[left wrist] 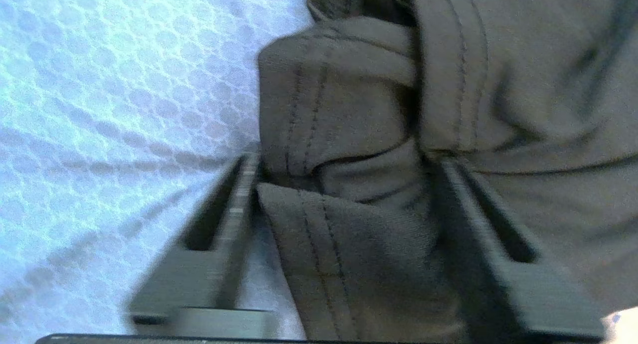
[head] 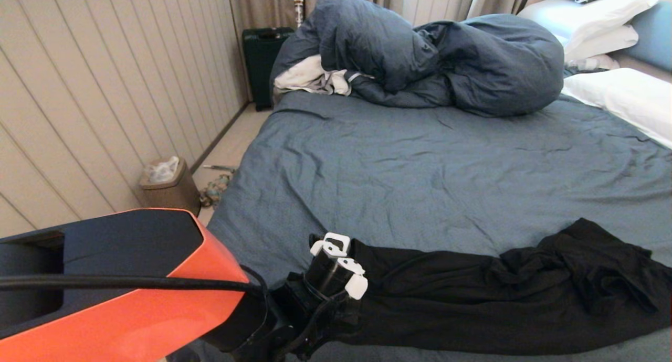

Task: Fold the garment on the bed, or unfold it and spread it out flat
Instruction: Unford the black T-shirt

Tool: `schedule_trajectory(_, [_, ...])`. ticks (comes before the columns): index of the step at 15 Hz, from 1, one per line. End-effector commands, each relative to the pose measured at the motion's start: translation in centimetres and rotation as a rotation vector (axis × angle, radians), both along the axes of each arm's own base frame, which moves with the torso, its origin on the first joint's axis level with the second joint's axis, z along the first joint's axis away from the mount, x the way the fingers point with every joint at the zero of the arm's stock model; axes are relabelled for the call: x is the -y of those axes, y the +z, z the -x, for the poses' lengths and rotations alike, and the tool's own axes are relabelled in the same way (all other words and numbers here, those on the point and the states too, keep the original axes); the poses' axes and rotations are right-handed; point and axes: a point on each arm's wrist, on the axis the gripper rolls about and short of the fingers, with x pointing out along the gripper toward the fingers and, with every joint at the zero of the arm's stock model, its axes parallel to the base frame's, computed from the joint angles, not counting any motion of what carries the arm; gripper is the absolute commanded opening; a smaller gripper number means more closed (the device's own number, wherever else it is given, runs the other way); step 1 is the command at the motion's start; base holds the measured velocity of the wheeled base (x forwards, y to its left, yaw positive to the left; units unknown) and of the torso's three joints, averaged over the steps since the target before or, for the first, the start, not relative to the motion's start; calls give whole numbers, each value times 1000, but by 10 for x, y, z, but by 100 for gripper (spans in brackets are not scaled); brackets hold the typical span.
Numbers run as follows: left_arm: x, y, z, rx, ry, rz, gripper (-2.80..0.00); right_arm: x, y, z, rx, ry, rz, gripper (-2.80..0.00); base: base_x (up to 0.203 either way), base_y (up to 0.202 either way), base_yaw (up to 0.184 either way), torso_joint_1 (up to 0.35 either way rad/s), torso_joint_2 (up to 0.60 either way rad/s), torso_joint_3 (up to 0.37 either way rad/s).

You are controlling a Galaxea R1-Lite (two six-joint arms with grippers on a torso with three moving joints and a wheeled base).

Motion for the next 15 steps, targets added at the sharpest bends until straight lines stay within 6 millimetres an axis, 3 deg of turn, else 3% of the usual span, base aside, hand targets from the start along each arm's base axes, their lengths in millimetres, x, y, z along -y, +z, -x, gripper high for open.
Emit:
schedule_trajectory(1, [0,4,2,9,7,9,-280,0,0,0,-2,0,1,-280,0,0,0,0,0,0])
schedule_trajectory(4, [-8,30,6,46,19,53,-280,0,0,0,-2,0,0,-280,0,0,0,0,0,0])
schedule_trajectory(7, [-33,46,-1,66,77,77,-280,0,0,0,-2,0,0,-280,0,0,0,0,0,0])
schedule_trajectory(11, [-93,61,-19,67,218,88,-280,0,0,0,-2,0,-1,-280,0,0,0,0,0,0])
schedule_trajectory(15, [-160,56,-18,-6,303,99,-280,0,0,0,-2,0,-2,-280,0,0,0,0,0,0])
